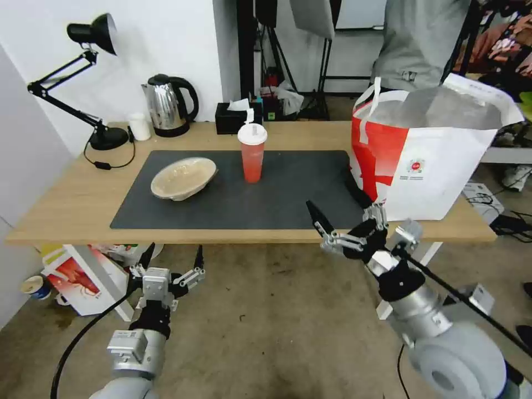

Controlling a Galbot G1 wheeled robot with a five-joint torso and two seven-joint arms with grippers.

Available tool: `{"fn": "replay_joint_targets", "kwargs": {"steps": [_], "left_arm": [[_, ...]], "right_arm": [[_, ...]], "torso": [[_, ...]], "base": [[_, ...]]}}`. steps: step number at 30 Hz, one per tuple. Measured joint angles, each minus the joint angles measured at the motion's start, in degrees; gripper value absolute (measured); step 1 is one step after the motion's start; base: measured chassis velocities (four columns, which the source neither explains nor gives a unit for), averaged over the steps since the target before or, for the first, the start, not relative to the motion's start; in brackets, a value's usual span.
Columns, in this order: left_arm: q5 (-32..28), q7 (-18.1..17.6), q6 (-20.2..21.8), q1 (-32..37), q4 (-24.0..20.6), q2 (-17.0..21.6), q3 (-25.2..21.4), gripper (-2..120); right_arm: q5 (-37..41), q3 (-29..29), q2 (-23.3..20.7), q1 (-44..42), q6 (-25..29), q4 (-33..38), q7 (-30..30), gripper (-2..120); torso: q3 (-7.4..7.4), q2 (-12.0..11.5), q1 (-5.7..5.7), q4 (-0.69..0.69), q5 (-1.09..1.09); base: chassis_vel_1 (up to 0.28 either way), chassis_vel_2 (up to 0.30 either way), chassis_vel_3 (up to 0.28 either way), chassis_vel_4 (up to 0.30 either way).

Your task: Pick up the trash from the table and place it into the takeout bag.

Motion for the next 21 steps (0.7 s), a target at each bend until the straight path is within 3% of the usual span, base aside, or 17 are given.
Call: {"fn": "replay_joint_targets", "kwargs": {"steps": [7,21], "left_arm": [[0.0,0.0,0.0,0.0,0.0,0.0,0.0,100],[0.0,0.0,0.0,0.0,0.0,0.0,0.0,100]], "right_arm": [[5.7,-6.12,-3.03,10.5,-1.88,-4.0,0.05,100],[13.66,-21.12,-4.42,31.75,-3.5,-12.81,1.97,100]], "torso": [[0.0,0.0,0.0,0.01,0.0],[-0.01,0.0,0.0,0.01,0.0]], "base": [[0.0,0.0,0.0,0.0],[0.0,0.0,0.0,0.0]]}}
